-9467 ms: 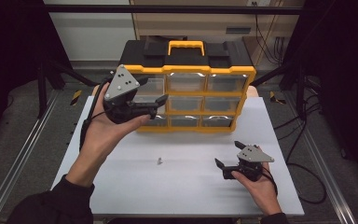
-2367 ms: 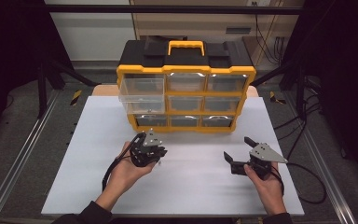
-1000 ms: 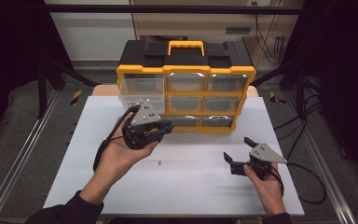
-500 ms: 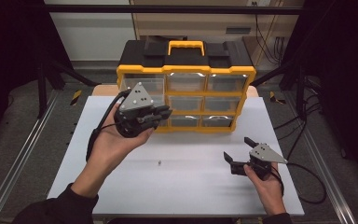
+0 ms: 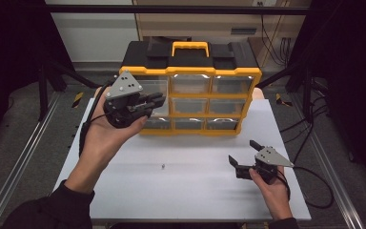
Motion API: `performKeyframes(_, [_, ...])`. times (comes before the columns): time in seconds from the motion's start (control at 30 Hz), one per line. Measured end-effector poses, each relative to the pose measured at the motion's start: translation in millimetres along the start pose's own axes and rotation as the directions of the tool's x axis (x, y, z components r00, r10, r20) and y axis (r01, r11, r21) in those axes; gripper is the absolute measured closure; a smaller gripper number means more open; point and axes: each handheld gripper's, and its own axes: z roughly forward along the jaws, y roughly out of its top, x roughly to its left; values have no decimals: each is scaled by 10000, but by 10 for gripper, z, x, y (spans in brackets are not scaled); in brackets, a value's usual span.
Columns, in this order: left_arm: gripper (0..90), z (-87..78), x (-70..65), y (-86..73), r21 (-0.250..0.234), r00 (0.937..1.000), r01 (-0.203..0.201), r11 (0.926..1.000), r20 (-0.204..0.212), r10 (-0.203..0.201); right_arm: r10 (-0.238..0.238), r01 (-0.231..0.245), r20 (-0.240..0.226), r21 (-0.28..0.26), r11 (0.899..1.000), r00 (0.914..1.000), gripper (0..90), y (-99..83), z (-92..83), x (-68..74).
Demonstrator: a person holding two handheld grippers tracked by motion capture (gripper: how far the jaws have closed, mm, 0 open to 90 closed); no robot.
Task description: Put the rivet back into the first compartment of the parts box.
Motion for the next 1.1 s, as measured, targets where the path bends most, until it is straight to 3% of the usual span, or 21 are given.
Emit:
performKeyframes(0.2, [813, -22, 144, -71, -9, 9989, 278, 9996, -373, -278, 13, -13, -12, 13, 10000, 10000, 49, -1, -1, 0])
performKeyframes(0.6, [813, -49, 280, -138, 13, 9941, 474, 9989, -977, -471, 22, -22, -26, -5, 10000, 10000, 49, -3, 6, 0])
performKeyframes(1.1, [813, -17, 366, -200, 117, 9915, 640, 9979, -1147, -622, 39, -39, -60, 24, 10000, 10000, 48, -2, 1, -1])
